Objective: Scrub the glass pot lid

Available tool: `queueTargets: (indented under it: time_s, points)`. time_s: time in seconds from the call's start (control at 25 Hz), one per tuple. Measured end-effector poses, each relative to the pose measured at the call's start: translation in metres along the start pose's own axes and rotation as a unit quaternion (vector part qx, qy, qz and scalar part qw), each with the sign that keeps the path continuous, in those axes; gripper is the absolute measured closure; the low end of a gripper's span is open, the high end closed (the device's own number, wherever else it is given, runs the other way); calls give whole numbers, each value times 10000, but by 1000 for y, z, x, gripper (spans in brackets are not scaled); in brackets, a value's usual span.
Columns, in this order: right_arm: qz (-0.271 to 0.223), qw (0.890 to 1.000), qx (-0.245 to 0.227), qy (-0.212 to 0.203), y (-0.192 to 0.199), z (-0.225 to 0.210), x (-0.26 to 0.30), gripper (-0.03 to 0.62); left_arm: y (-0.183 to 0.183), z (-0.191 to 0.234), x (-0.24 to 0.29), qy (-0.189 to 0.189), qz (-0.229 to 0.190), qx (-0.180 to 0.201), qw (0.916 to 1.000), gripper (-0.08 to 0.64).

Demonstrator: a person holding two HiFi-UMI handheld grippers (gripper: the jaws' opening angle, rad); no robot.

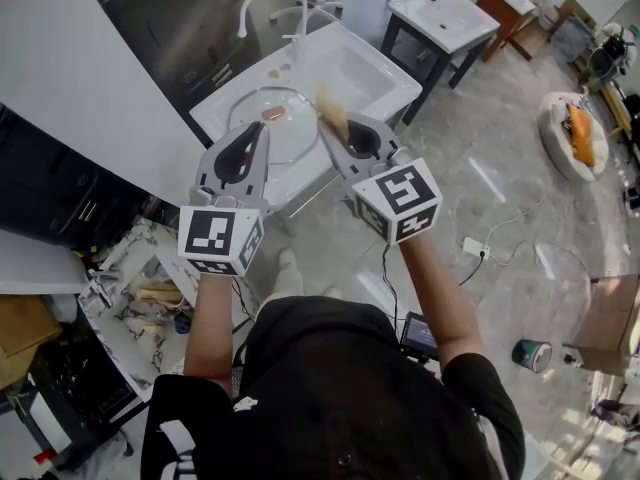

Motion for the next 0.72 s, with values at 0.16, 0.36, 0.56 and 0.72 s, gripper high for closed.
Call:
queueTargets:
  time_s: [0.16, 0.36, 0.56, 0.72]
  points:
    - [-37, 10000, -2, -16, 0, 0, -12, 575, -5, -13, -6, 18, -81, -13, 10000, 541]
    - [6, 10000, -44, -23, 4, 1, -26, 575, -8, -24, -12, -23, -104, 17, 9999, 541]
    - [-43, 9999, -88, -56, 1, 6, -37, 575, -13, -32, -18, -62, -153, 28, 9999, 541]
    - [-62, 9999, -66, -59, 0, 7, -44, 575, -14, -37, -22, -86, -171, 35, 9998, 541]
Point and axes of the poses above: the fingertips, and each gripper's own axes: x forward along the fingers, z to its left, y out of its underside, the point moved 1 cm from there along -x, backward along the fingers
